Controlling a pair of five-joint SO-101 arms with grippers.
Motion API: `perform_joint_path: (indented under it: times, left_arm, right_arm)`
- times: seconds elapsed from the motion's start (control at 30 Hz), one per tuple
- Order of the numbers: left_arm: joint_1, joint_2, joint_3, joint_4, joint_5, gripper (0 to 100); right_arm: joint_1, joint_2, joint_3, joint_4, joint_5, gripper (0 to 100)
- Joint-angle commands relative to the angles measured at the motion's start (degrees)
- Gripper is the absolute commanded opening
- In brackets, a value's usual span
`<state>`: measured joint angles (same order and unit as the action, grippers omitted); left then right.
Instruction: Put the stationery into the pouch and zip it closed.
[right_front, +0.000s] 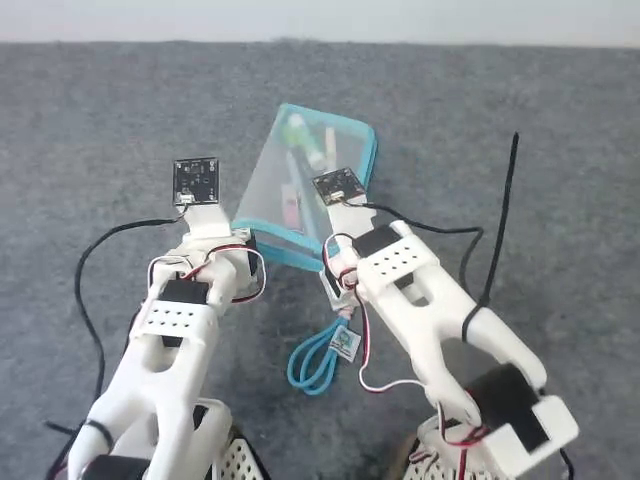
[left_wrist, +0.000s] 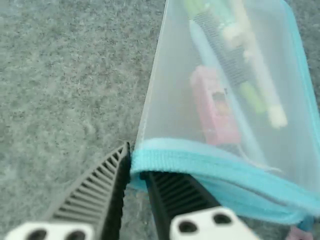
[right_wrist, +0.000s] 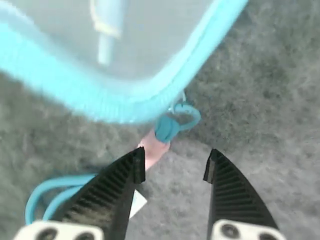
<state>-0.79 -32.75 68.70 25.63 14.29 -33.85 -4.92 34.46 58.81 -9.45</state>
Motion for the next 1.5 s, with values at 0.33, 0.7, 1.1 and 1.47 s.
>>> perform_joint_path:
  times: [0.33, 0.7, 1.1, 1.47]
  left_arm:
    - [3.1, 0.5, -4.8, -1.7, 0.2, 1]
    - [4.1, 0.5, -4.5, -1.8, 0.1, 1]
    - [4.0, 0.5, -4.7, -1.8, 0.1, 1]
    - [3.6, 0.5, -4.5, -3.0, 0.1, 1]
  right_arm:
    - [3.5, 5.2, -6.8, -2.5, -0.1, 0.2]
    - [11.1, 5.9, -7.2, -0.7, 0.9, 3.8]
    - [9.6, 0.9, -11.5, 8.6, 0.8, 21.2]
    - [0.4, 5.8, -7.3, 0.0, 1.1, 20.9]
